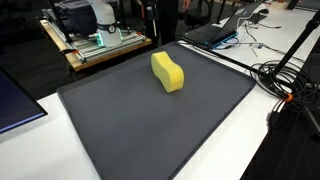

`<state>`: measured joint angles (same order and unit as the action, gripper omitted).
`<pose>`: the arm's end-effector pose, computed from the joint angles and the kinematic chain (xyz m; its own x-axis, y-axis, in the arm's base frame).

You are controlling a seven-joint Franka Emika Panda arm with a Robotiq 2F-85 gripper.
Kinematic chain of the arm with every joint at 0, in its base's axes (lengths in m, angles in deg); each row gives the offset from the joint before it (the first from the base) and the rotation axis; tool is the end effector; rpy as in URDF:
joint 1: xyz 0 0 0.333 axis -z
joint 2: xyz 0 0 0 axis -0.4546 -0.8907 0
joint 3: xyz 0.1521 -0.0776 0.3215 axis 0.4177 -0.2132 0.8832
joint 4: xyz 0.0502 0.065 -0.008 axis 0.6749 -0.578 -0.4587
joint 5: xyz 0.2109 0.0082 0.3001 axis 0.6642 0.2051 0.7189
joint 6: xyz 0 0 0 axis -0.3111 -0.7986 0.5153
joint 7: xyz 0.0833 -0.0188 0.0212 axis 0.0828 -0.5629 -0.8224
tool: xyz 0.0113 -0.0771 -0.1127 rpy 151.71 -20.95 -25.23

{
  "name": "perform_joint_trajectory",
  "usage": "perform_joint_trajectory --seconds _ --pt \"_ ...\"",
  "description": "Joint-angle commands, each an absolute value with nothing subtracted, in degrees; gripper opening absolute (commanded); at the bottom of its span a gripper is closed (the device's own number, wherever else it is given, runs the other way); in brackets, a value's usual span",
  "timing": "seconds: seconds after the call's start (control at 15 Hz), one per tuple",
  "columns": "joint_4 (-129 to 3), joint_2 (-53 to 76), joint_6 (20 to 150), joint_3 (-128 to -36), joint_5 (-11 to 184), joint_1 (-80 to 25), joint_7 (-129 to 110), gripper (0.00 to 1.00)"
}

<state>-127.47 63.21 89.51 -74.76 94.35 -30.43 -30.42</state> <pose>0.3261 0.0407 0.4531 0.9002 0.3244 0.2905 0.3274 -0.9441 0.0397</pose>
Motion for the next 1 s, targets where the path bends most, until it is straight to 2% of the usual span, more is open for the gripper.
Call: perform_joint_trajectory --seconds 0.0,0.07,0.13,0.2,0.53,0.6,0.93 --pt "-127.34 64.09 89.91 -70.21 89.07 -33.66 -25.62 0.03" --pt "-127.37 63.61 90.60 -68.75 87.92 -34.34 -24.41 0.03" --pt "-127.32 63.51 89.48 -72.11 89.33 -34.65 -26.06 0.03" --pt "-127.36 63.48 89.51 -71.38 89.15 -35.32 -25.11 0.12" --pt "-127.38 63.44 89.50 -72.66 89.39 -35.36 -25.30 0.12" --pt "-127.37 62.50 89.97 -71.89 88.87 -35.65 -25.40 0.03" --pt "-124.74 57.46 91.66 -64.69 84.79 -37.79 -21.57 0.03"
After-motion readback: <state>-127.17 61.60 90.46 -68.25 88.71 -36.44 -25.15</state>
